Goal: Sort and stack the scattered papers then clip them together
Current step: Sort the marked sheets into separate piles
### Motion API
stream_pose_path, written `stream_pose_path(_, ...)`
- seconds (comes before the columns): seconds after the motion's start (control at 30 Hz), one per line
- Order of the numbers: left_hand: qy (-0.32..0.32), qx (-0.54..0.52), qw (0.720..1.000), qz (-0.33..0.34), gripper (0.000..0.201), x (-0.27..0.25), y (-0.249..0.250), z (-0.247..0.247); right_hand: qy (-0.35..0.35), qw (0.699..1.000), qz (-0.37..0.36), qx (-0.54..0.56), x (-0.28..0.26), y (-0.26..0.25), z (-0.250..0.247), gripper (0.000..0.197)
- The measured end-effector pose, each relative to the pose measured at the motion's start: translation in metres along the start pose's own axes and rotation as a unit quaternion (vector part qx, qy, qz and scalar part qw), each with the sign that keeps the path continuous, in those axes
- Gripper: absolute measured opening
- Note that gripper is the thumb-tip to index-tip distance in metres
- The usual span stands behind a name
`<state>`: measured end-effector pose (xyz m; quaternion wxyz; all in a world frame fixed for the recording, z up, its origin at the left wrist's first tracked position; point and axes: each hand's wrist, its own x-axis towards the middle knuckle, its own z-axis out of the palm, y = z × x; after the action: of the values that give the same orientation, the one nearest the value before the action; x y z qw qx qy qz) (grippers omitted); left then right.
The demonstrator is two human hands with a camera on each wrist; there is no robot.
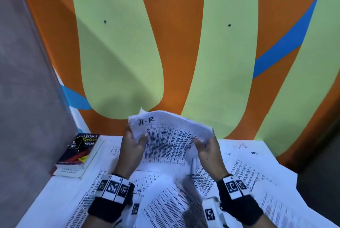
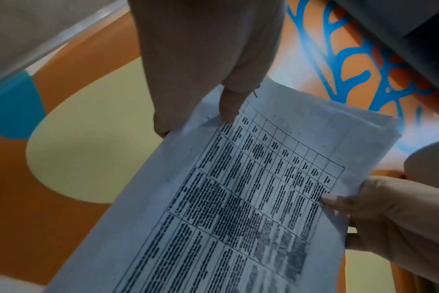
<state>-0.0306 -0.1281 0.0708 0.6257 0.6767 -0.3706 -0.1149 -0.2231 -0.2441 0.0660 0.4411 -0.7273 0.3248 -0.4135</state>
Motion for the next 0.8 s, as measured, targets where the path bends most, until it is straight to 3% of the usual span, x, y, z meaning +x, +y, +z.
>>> stream_pose_path(0.1, 0.016, -0.017, 0.999, 0.043, 0.047, 0.006, 0.017, 0.003, 0.056, 0.997, -0.05, 0.008, 0.005, -0.008, -0.002, 0.023)
stream_pose_path(0.2, 0.016, -0.07, 0.995, 0.063, 0.05, 0.01, 0.027, 0.0, 0.053, 0.996, -0.074, 0.013, 0.011, -0.015, -0.011, 0.027)
stream_pose_path(0.33, -0.031, -0.053, 0.998, -0.024, 0.045, 0.007, -0.005, -0.002, -0.036, 0.999, 0.023, 0.011, -0.004, 0.012, -0.008, 0.041)
stream_pose_path(0.4, -0.041, -0.004, 0.998, -0.05, 0.035, 0.0, -0.017, 0.003, -0.032, 0.998, 0.045, -0.009, -0.011, 0.025, -0.003, 0.035)
stream_pose_path(0.5, -0.017, 0.001, 1.0, -0.019, 0.026, -0.002, -0.008, 0.005, 0.015, 0.999, 0.025, -0.024, -0.006, 0.013, -0.001, 0.015)
stream_pose_path(0.57, -0.002, -0.025, 1.0, 0.003, 0.023, 0.001, -0.001, 0.003, 0.026, 0.999, -0.005, -0.018, 0.0, 0.002, -0.004, 0.019)
stream_pose_path(0.67, -0.029, -0.068, 0.997, -0.023, 0.033, 0.0, -0.004, -0.001, -0.019, 0.999, 0.036, -0.018, 0.004, 0.008, -0.006, 0.027)
stream_pose_path(0.8, -0.068, -0.057, 0.983, -0.163, 0.071, -0.017, -0.04, 0.003, -0.052, 0.986, 0.131, -0.09, -0.008, 0.053, -0.001, 0.016)
